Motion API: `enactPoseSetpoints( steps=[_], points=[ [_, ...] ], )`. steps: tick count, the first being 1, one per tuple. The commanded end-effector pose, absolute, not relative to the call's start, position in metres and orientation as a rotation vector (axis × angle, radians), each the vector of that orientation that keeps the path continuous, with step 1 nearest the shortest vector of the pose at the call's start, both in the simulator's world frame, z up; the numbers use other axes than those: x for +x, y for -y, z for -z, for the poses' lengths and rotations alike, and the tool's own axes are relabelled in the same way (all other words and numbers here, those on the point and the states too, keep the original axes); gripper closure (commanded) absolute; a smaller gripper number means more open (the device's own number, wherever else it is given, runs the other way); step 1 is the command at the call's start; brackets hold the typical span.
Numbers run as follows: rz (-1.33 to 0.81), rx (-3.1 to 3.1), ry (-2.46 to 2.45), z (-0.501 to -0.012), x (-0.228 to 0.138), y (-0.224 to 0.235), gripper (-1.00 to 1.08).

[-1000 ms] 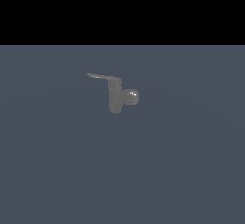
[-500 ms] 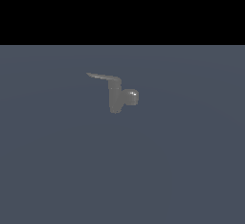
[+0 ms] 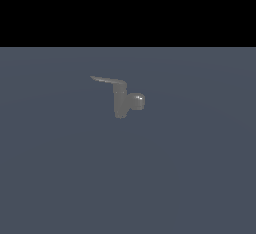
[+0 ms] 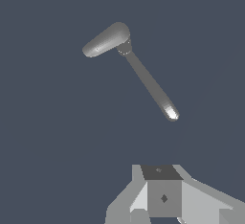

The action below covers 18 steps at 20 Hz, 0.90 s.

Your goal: Turn on the faucet by rotating a designated handle.

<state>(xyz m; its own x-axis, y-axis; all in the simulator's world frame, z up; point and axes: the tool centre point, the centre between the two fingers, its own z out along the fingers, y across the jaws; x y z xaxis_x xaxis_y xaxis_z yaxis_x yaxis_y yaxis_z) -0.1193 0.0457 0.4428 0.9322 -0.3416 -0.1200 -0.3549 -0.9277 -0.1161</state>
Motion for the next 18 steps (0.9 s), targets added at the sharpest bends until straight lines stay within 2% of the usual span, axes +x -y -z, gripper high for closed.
enactPoseSetpoints(
  steps=[1, 18],
  points=[
    [-0.163, -2.923, -0.63, -0.432, -0.099, -0.051, 1.08],
    [-0.209, -2.724, -1.286, -0.329, 0.023, -0.084, 1.08]
  ],
)
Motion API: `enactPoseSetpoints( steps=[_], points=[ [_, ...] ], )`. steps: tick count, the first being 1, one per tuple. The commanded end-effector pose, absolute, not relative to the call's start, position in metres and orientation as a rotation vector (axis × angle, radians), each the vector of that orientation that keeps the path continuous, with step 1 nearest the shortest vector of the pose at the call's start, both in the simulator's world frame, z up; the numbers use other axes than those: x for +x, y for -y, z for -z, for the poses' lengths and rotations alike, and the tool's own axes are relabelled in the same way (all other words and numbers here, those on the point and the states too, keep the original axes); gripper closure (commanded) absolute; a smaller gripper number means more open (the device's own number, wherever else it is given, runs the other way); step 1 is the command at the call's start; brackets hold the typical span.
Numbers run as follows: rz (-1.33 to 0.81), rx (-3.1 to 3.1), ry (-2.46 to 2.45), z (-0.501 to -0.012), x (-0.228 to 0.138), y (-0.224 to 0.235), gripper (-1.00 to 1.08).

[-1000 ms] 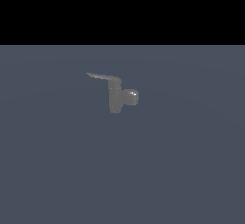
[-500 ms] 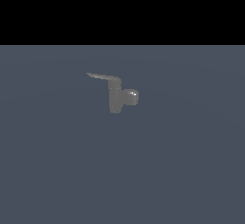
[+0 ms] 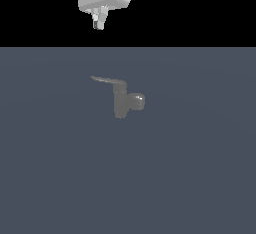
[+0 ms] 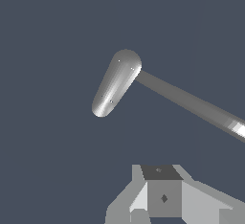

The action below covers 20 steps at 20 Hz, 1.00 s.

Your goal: Turn on the faucet by rotating a designated handle.

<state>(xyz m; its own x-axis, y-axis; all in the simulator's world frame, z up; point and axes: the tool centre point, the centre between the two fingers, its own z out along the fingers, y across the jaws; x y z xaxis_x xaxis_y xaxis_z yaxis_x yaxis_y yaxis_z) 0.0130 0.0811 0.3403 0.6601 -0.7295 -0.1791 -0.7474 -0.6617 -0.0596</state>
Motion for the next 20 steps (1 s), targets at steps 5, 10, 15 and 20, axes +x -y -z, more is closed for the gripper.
enactPoseSetpoints(
  steps=[5, 10, 15, 20],
  points=[
    [-0.189, -2.66, -1.475, -0.292, 0.053, -0.094, 1.08],
    [-0.149, -2.592, -1.656, -0.254, 0.079, -0.104, 1.08],
    [-0.094, -2.527, -1.807, -0.218, 0.1, -0.113, 1.08],
    [-0.045, -2.479, -1.907, -0.193, 0.113, -0.12, 1.08]
  ],
)
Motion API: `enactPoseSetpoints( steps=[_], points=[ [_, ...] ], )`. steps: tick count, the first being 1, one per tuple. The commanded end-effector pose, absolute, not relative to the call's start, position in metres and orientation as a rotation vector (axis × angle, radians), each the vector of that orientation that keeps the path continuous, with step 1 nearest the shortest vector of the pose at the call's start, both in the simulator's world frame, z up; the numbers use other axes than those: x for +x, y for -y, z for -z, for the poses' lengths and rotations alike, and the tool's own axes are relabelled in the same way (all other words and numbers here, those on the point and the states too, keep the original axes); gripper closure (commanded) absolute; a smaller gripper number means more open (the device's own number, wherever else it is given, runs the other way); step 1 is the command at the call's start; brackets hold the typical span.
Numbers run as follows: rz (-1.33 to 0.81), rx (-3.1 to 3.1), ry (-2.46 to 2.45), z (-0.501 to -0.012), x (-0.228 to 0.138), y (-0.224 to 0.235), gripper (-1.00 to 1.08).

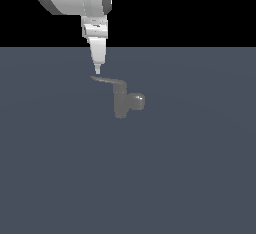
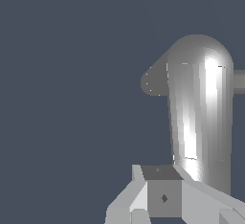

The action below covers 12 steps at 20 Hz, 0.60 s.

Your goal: Turn on the faucet by rotating a designated handle.

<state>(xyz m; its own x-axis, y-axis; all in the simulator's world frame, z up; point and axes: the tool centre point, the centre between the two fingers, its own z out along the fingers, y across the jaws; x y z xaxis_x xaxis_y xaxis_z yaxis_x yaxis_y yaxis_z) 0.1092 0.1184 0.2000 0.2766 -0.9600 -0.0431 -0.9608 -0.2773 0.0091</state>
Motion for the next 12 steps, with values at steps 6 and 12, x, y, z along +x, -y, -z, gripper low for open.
enactPoseSetpoints(
  steps=[6, 12],
  points=[
    [-0.008, -2.445, -1.969, -0.176, 0.122, -0.125, 1.08],
    [0.0, -2.439, -1.981, -0.173, 0.123, -0.126, 1.08]
  ],
)
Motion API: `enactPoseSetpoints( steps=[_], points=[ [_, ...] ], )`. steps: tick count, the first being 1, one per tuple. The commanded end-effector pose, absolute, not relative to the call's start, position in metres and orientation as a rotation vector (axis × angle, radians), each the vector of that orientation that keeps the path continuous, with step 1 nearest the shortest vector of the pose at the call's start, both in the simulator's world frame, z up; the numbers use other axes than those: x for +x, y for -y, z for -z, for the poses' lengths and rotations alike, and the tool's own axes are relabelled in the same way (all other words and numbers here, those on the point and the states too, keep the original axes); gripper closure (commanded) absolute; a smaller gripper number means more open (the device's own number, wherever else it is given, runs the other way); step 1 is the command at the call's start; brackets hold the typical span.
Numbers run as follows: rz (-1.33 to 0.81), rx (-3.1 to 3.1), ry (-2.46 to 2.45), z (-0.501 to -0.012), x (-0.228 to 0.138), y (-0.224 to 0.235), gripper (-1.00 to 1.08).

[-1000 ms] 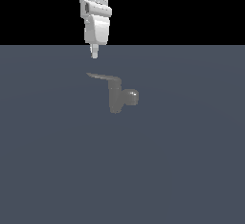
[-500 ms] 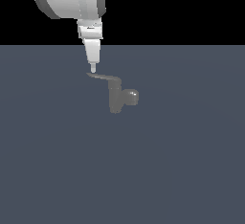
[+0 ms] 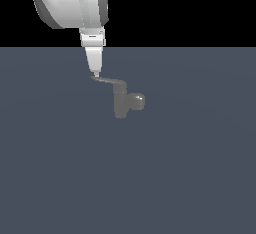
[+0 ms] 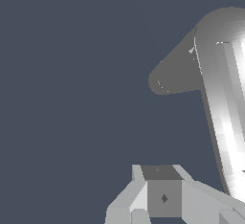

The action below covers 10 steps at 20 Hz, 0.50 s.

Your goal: Turn on the faucet by rotating a designated handle.

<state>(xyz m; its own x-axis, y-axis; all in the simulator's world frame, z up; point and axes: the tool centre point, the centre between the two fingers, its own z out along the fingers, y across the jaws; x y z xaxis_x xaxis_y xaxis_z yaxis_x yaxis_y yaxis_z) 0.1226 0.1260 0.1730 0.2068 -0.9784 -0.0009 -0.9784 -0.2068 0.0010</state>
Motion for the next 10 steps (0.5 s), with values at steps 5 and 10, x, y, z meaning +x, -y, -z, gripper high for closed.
enactPoseSetpoints(
  steps=[5, 10],
  points=[
    [0.001, 2.44, 1.979, -0.173, 0.116, -0.126, 1.08],
    [0.001, 2.44, 1.979, -0.173, 0.104, -0.126, 1.08]
  ],
)
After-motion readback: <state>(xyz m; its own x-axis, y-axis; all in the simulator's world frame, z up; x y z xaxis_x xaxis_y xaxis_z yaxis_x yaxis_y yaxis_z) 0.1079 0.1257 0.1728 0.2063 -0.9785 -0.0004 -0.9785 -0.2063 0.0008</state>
